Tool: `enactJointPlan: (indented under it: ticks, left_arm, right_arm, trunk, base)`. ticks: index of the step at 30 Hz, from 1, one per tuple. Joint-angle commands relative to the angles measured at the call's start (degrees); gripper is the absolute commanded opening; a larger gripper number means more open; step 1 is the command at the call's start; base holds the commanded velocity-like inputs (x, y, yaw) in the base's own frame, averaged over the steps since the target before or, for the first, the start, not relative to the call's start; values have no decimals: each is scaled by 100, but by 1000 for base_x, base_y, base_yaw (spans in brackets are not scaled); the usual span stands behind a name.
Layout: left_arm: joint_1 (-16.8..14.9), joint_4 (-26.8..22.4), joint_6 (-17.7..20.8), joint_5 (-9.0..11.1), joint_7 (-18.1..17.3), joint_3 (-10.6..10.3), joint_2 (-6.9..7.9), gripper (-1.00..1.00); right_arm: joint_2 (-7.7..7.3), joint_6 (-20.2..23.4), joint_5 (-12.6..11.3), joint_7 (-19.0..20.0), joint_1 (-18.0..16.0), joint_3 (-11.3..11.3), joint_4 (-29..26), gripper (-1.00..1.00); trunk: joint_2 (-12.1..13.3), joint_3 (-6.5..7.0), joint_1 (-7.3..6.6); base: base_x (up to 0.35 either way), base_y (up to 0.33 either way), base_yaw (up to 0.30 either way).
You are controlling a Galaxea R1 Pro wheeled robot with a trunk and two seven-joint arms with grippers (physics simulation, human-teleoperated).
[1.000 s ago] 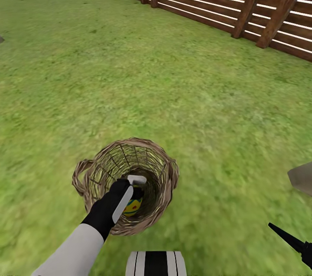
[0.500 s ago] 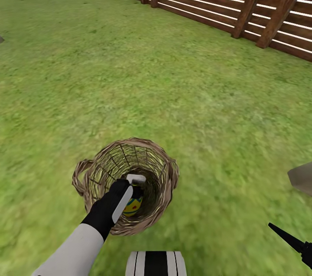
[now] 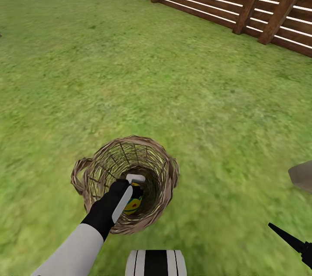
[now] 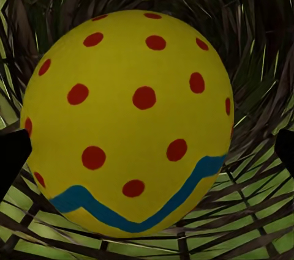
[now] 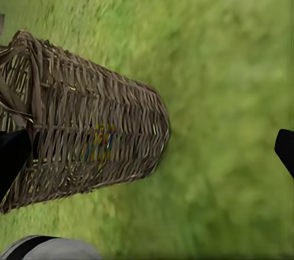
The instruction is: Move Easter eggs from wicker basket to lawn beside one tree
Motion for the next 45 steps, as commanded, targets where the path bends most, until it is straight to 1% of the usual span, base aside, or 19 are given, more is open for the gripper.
enactJointPlan:
  ticks: [1, 9, 11, 13, 22, 26, 41, 44, 45]
  left_arm:
    - [-3, -5, 12, 60, 58, -14, 1, 100]
    - [-3, -7, 6, 66, 251, -5, 1, 100]
    - [-3, -7, 5, 67, 274, -5, 1, 100]
    - [-3, -7, 4, 68, 283, -5, 1, 100]
    - [-3, -7, 4, 77, 283, -19, 3, 100]
    - [-3, -7, 4, 86, 275, -30, 6, 100]
    - [-3, -7, 4, 87, 272, -46, 8, 100]
    - [-3, -7, 4, 87, 272, -39, 8, 100]
    - [-3, -7, 4, 87, 272, -39, 9, 100]
  right_arm:
    - [-2, 40, -26, -3, 2, 0, -2, 100]
    - [-4, 43, -3, -3, -1, 0, -2, 100]
    - [-7, 42, -2, -3, -1, 0, -2, 100]
    - [-8, 42, -2, -3, -2, 0, -2, 100]
    - [-10, 39, -1, -3, -3, 0, -2, 100]
    - [-10, 38, -1, -3, -2, 0, -2, 100]
    - [-10, 38, -1, -3, -3, 0, -2, 100]
    - [-8, 38, -3, -3, -4, 0, -2, 100]
    - [-9, 38, -2, -3, -4, 0, -2, 100]
  trunk:
    - [-1, -3, -1]
    - [-1, -3, -1]
    - [-4, -47, 5]
    - [-7, -92, 10]
    - [-7, -92, 10]
    - [-12, -180, 20]
    - [-12, -180, 20]
    - [-16, -247, 28]
    - [-16, -247, 28]
  base:
    - [0, 0, 0]
    - [0, 0, 0]
    - [0, 0, 0]
    - [0, 0, 0]
    - [0, 0, 0]
    - [0, 0, 0]
    - [0, 0, 0]
    - [0, 0, 0]
    - [0, 0, 0]
